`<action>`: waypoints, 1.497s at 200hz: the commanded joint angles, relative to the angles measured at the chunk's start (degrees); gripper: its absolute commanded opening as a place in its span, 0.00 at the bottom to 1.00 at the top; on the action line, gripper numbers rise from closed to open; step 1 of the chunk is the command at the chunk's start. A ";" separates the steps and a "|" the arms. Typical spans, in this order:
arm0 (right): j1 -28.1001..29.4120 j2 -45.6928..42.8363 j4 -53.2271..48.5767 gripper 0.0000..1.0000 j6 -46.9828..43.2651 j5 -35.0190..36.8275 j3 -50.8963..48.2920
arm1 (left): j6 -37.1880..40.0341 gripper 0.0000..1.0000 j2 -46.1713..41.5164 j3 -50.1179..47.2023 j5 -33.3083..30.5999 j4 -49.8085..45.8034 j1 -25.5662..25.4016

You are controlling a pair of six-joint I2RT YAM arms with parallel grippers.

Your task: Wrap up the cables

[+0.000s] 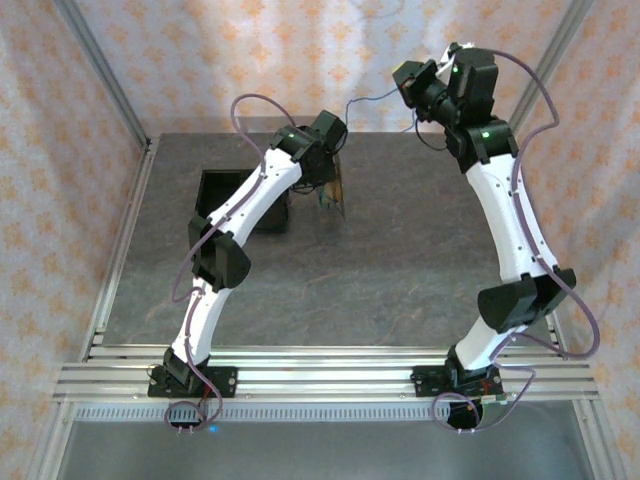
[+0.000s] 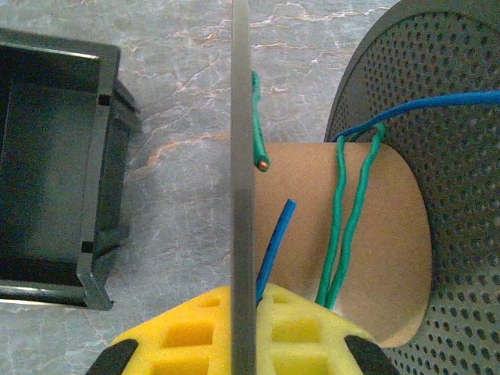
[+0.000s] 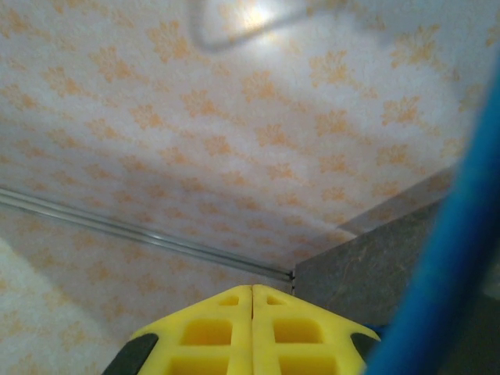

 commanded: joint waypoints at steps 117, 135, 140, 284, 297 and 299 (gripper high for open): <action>2.44 -31.42 12.04 0.00 8.65 -5.94 -39.45 | -21.97 0.00 -0.84 1.67 4.22 5.16 10.41; 2.42 -34.41 11.41 0.00 8.53 -7.98 -43.74 | -23.65 0.00 -1.25 2.19 5.55 7.52 11.55; 2.44 -35.29 11.04 0.00 8.39 -8.46 -44.97 | -23.76 0.00 -1.56 2.21 5.82 8.45 11.69; 2.46 -42.98 3.38 0.00 -3.16 1.64 -68.08 | -27.25 0.00 -19.22 -16.37 23.11 35.59 17.05; 2.46 -41.53 4.32 0.00 -3.61 2.27 -68.68 | -27.55 0.00 -21.43 -18.93 25.63 38.89 17.21; 2.45 -41.31 4.43 0.00 -3.69 2.35 -68.69 | -27.62 0.00 -21.88 -19.13 26.03 39.19 17.24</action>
